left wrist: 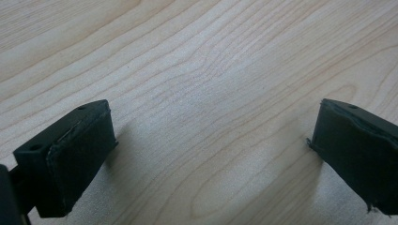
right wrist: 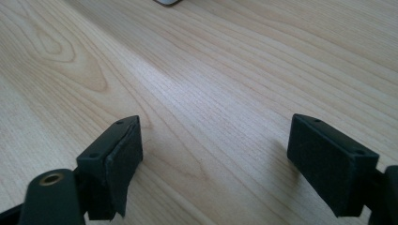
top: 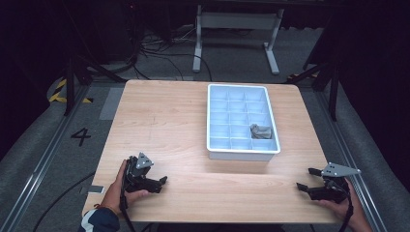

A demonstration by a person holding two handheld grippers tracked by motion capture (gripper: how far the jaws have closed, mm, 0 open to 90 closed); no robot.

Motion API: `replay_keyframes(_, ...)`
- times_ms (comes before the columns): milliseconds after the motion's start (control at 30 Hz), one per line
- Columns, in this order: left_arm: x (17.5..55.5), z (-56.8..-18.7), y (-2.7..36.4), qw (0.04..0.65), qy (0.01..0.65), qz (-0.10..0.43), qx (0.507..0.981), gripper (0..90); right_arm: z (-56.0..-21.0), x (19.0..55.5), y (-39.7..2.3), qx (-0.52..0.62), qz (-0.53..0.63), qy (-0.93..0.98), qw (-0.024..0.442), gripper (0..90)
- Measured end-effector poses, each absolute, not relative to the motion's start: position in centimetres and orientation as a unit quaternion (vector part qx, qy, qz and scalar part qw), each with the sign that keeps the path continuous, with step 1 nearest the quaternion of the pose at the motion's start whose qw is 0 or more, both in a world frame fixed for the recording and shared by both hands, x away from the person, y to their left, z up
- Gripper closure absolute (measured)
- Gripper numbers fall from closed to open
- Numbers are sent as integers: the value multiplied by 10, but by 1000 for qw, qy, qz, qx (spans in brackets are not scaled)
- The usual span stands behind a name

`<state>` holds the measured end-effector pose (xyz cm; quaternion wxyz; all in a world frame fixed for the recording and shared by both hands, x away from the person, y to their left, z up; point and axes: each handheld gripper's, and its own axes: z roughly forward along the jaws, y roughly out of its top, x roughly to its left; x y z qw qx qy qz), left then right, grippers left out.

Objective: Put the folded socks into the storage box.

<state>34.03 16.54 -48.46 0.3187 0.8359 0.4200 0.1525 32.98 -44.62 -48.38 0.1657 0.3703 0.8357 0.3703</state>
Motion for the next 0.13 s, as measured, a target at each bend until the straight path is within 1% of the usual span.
replay_keyframes(133,340,-485,165,319,422,153,835,2,-484,330,-446,371,370,835,166,191)
